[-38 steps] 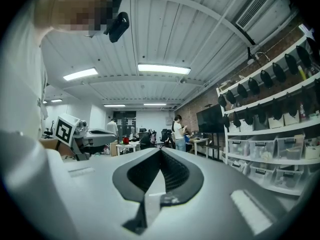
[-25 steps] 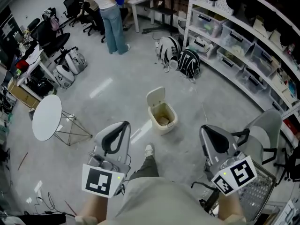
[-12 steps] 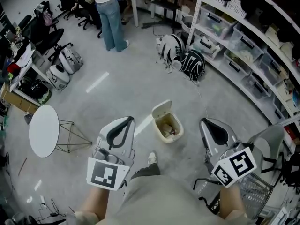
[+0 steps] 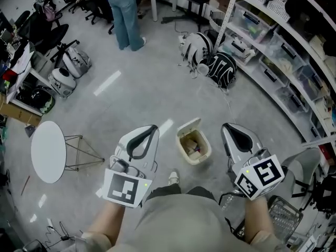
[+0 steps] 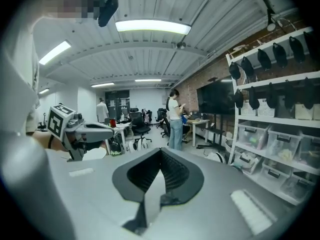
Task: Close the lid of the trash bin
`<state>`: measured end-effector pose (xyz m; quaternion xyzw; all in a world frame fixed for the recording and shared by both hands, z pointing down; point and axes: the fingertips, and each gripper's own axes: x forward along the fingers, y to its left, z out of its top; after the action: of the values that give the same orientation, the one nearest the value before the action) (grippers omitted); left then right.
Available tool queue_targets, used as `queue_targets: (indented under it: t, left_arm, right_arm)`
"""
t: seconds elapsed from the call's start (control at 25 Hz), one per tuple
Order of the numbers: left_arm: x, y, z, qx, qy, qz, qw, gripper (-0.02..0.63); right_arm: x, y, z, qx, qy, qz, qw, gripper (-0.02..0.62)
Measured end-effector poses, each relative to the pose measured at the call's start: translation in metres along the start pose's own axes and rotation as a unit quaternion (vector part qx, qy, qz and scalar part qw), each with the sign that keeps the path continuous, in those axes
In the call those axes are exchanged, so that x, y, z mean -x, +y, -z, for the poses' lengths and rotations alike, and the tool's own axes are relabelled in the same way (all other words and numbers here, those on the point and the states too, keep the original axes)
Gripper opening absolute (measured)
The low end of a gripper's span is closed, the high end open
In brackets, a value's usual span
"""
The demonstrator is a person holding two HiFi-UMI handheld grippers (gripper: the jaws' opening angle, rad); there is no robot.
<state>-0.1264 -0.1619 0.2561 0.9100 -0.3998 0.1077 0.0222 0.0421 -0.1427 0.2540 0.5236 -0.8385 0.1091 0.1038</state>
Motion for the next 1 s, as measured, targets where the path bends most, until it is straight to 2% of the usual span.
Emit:
queue_targets:
  t: [0.24,0.4,0.52,0.6,0.76,1.0]
  left_arm:
    - [-0.019,0.029,0.022,0.019,0.021,-0.013,0.9995,0.003]
    - [-0.036,0.039,0.044,0.036,0.043,-0.017,0.9983,0.003]
    - [-0.051,0.048,0.058,0.060,0.042,-0.031,0.9968,0.003]
    - [-0.061,0.052,0.070,0.066,0.041,-0.037,0.9963,0.003]
    - [-0.088,0.058,0.101,0.038,0.057,-0.034,0.9971,0.003]
    - [-0.131,0.056,0.162,0.050,0.104,-0.031,0.9929,0.003]
  right_arm:
    - [-0.043,-0.010,0.013,-0.007,0.024,-0.007,1.000,0.003]
    - [-0.069,-0.020,0.034,-0.026,0.043,-0.019,0.999,0.003]
    - [-0.095,-0.035,0.053,-0.050,0.036,-0.030,0.998,0.003]
    - [-0.116,-0.048,0.076,-0.051,0.048,-0.029,0.997,0.003]
    - [-0.163,-0.073,0.131,-0.039,0.099,-0.030,0.994,0.003]
    - [-0.226,-0.105,0.230,-0.049,0.184,-0.031,0.981,0.003]
